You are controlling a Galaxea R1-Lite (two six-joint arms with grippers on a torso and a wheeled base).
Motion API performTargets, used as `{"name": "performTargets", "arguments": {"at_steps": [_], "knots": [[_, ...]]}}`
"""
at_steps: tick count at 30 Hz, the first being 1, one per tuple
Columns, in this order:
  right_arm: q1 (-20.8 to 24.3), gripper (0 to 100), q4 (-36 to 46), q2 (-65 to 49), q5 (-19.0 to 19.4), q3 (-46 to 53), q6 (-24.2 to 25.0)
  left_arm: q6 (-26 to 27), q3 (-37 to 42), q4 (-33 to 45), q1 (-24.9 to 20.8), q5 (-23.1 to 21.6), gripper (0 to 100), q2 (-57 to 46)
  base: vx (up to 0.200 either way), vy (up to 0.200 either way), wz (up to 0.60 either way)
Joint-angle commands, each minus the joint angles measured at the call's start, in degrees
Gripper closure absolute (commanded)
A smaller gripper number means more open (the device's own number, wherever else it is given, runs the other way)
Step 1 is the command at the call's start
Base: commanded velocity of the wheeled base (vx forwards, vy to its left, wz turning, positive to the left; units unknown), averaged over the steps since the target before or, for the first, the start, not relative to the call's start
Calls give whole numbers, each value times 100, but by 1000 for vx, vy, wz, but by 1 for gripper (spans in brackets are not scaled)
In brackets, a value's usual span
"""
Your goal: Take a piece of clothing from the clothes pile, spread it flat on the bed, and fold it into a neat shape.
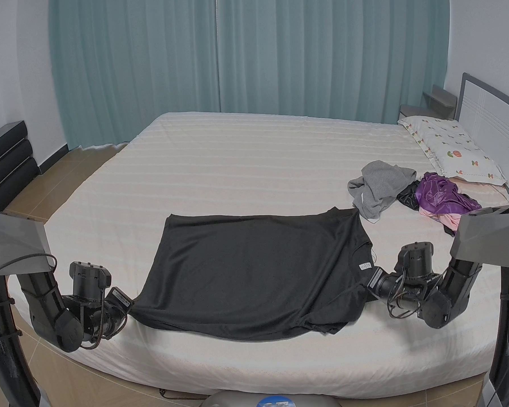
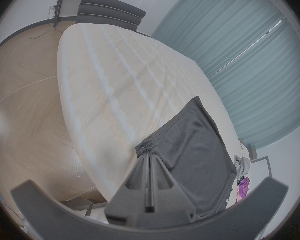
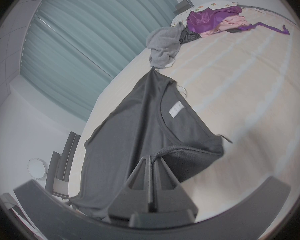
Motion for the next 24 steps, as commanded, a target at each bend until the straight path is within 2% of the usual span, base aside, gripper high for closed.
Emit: {"name": "performTargets", "arguments": {"at_steps": [1, 4, 5, 7, 12, 13, 19, 24], "knots": [[-101, 100, 917, 52, 1, -1246, 18, -52, -24, -158, 10, 13, 100, 211, 0, 0, 0], [-101, 100, 1181, 202, -7, -1606, 18, -61, -24, -158, 28, 13, 100, 229, 0, 0, 0], [-101, 100, 1550, 334, -7, -1923, 18, -61, -33, -158, 28, 4, 100, 255, 0, 0, 0], [-101, 100, 1778, 448, -7, -2125, 27, -79, -42, -158, 37, 4, 100, 264, 0, 0, 0], [-153, 100, 1893, 782, -16, -2476, 18, -61, -68, -166, 28, 4, 100, 343, 0, 0, 0], [-153, 0, 1893, 817, -16, -2503, 1, -61, -68, -166, 37, 4, 100, 343, 0, 0, 0], [-153, 0, 1849, 1002, -51, -2643, -17, -79, -68, -166, 37, -5, 100, 343, 0, 0, 0], [-320, 0, 1840, 316, -7, -2327, -43, -79, -68, -166, 37, -5, 100, 343, 0, 0, 0]]}}
